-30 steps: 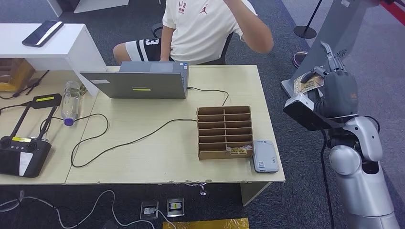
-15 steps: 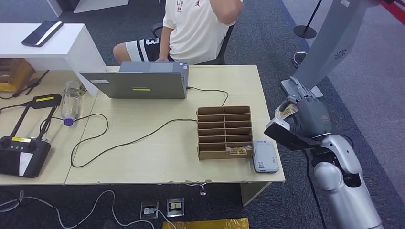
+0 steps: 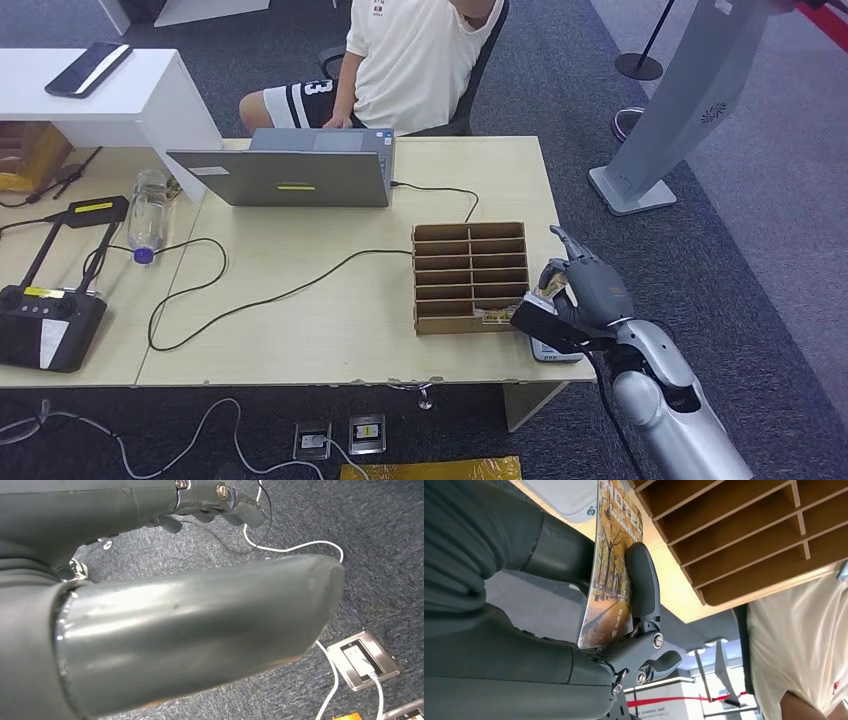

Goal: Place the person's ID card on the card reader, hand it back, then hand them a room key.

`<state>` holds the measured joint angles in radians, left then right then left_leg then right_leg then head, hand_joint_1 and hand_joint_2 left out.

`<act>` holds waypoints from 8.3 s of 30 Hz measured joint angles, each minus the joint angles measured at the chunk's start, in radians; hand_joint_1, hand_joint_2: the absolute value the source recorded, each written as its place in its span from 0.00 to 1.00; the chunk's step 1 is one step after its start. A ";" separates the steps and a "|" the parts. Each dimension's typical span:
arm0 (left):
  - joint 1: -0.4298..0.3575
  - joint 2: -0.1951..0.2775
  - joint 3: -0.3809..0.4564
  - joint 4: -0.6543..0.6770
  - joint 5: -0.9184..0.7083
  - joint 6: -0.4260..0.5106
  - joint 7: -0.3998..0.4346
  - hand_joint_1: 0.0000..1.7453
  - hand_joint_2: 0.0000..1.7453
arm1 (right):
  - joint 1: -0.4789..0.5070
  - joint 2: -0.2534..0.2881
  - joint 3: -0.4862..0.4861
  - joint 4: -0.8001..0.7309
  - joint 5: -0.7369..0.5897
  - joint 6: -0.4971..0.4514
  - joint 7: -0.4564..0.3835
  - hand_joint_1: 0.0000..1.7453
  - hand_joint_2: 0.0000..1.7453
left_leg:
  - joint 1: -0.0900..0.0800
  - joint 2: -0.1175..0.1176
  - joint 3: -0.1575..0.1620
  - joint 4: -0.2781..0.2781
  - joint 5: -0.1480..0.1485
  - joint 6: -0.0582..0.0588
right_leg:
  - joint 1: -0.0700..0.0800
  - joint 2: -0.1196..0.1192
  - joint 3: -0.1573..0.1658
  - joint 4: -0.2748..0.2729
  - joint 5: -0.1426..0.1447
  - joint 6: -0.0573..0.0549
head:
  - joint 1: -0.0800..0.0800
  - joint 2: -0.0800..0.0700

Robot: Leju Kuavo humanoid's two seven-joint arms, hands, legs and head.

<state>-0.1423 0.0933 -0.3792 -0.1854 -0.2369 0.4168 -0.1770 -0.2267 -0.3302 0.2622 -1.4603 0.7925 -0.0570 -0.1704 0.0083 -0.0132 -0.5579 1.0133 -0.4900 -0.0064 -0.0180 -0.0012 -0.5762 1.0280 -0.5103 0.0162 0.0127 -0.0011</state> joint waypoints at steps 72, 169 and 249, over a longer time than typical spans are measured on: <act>0.002 0.023 0.000 0.000 -0.006 -0.016 0.017 0.00 0.00 | 0.025 -0.056 -0.019 0.168 -0.051 -0.088 0.015 1.00 1.00 | 0.000 0.000 0.000 0.000 0.000 0.000 | 0.000 0.001 0.000 0.000 0.000 0.000 | 0.000 0.000; -0.015 0.000 -0.017 -0.012 -0.056 -0.026 0.011 0.00 0.00 | -0.573 0.150 0.117 0.661 0.099 -0.149 -0.135 0.47 1.00 | 0.000 0.000 0.000 0.000 0.001 -0.001 | 0.000 0.000 0.000 0.001 0.000 0.000 | 0.000 0.000; 0.005 0.029 -0.018 -0.009 0.025 -0.023 0.024 0.00 0.00 | 0.089 -0.093 0.209 -0.300 0.153 0.129 0.238 0.00 1.00 | 0.000 0.001 0.001 0.000 0.000 -0.001 | 0.000 0.001 0.000 0.000 0.000 0.000 | 0.000 0.000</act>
<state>-0.1371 0.1227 -0.3975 -0.1946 -0.2120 0.3938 -0.1526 -0.1377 -0.4228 0.4715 -1.7599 0.9455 0.0717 0.0672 0.0087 -0.0124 -0.5573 1.0134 -0.4899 -0.0077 -0.0177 0.0000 -0.5763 1.0281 -0.5103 0.0160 0.0129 -0.0011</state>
